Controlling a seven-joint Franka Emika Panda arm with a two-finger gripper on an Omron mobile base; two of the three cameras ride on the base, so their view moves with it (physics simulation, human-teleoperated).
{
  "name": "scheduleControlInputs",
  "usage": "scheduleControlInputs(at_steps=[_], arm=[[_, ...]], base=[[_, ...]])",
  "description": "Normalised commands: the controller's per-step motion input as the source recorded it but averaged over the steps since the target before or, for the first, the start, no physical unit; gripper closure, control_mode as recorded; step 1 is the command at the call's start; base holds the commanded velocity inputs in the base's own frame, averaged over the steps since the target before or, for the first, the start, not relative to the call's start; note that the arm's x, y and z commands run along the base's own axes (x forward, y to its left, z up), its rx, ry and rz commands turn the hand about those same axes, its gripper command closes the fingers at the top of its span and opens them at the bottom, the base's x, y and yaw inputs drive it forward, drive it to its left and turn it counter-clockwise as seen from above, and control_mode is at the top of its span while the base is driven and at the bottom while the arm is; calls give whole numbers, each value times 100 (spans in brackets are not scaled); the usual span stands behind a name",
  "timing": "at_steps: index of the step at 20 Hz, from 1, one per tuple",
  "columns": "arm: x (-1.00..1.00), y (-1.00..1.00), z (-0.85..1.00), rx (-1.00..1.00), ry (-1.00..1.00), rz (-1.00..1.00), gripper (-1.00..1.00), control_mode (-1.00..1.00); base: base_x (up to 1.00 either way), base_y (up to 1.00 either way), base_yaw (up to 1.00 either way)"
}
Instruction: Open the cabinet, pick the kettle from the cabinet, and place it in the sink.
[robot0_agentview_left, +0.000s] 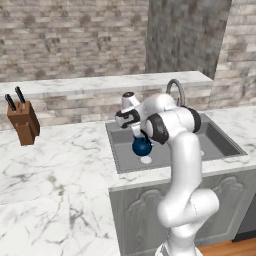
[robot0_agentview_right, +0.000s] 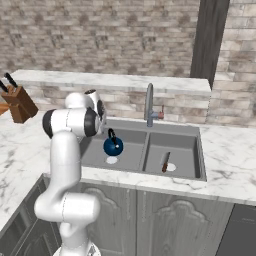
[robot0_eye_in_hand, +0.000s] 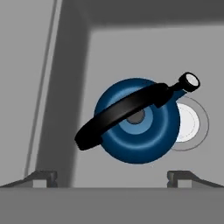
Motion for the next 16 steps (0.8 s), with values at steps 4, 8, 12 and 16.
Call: scheduleControlInputs(at_steps=[4, 8, 12, 16], arm=[[-29, 5, 29, 0, 14, 19, -100, -100], [-30, 3, 32, 0, 15, 23, -100, -100], [-35, 1, 31, 0, 16, 30, -100, -100], [-39, 0, 27, 0, 16, 38, -100, -100]], base=[[0, 0, 0], [0, 0, 0], [0, 0, 0], [0, 0, 0]])
